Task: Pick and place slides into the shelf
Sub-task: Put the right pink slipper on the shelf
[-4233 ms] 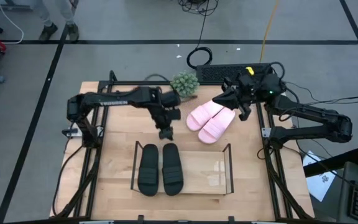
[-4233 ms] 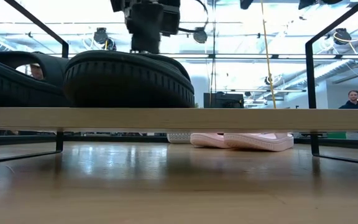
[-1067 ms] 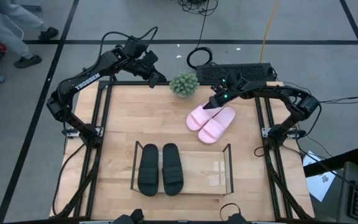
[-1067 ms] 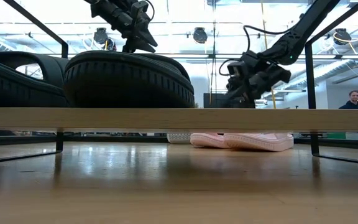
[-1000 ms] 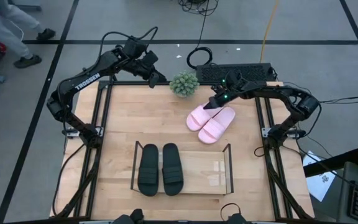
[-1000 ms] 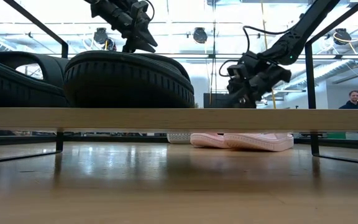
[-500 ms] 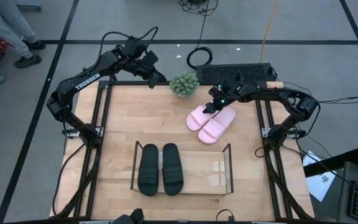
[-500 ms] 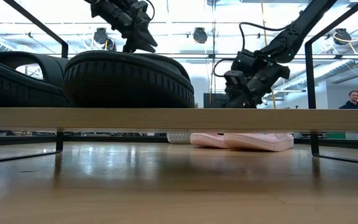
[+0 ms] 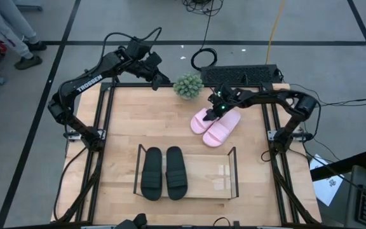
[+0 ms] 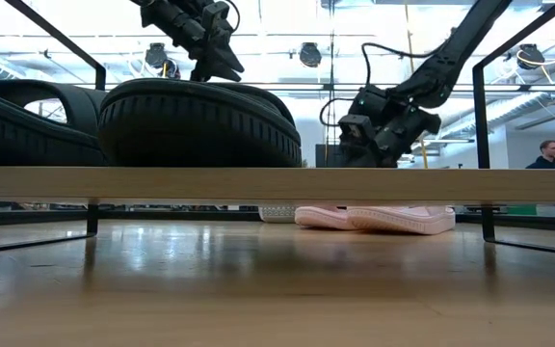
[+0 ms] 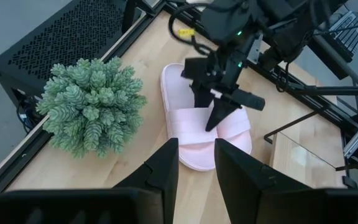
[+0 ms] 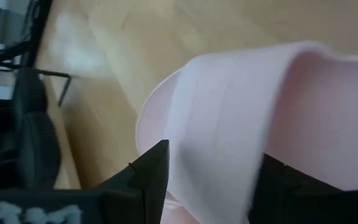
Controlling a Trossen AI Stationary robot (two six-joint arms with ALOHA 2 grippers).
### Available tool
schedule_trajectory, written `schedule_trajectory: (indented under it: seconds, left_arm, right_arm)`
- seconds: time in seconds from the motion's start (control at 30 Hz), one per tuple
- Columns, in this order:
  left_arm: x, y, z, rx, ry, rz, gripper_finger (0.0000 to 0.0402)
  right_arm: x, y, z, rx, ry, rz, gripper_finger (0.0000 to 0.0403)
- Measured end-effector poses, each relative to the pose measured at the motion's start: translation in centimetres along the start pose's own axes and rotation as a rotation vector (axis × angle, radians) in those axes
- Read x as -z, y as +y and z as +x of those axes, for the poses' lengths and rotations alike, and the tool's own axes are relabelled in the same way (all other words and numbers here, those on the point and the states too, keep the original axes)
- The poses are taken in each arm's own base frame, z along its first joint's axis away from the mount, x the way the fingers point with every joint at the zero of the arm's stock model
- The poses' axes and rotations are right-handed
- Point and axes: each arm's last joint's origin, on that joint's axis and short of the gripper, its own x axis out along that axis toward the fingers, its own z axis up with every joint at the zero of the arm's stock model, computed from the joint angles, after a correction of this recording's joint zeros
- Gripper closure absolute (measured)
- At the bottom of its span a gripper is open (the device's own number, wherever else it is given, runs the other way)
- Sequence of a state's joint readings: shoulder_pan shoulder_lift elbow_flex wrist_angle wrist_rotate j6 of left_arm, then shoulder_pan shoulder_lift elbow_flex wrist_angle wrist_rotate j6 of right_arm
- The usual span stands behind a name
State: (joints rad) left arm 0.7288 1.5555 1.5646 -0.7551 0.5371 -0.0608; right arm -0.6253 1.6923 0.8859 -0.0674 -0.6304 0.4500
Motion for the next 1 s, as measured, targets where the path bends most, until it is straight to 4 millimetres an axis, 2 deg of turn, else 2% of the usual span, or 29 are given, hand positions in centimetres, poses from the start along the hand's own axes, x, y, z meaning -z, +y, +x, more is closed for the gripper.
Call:
schedule_trajectory:
  seconds: [0.1, 0.2, 0.47, 0.73, 0.9, 1.0]
  left_arm:
    - [0.0, 0.0, 0.0, 0.000, 0.002, -0.001, 0.0298]
    - [0.0, 0.0, 0.0, 0.000, 0.003, -0.001, 0.0298]
    - [0.0, 0.0, 0.0, 0.000, 0.003, 0.001, 0.0298]
    - [0.3, 0.0, 0.0, -0.001, 0.029, -0.001, 0.0298]
    - [1.4, 0.4, -0.3, -0.010, 0.128, -0.027, 0.0298]
    - [2.1, 0.7, -0.6, -0.020, 0.192, -0.073, 0.0298]
  right_arm:
    - [-0.1, -0.1, 0.6, -0.044, 0.004, 0.013, 0.0246]
    - [-0.3, -0.1, 0.9, -0.093, 0.009, 0.021, 0.0270]
    - [-0.7, 0.6, 0.2, -0.178, 0.001, -0.008, 0.0389]
    - [-1.1, 1.3, -1.6, -0.237, -0.016, -0.014, 0.0398]
    - [-0.9, 3.3, -4.4, -0.287, -0.046, -0.093, 0.0399]
    - [-0.4, 5.2, -6.3, -0.317, -0.077, -0.152, 0.0399]
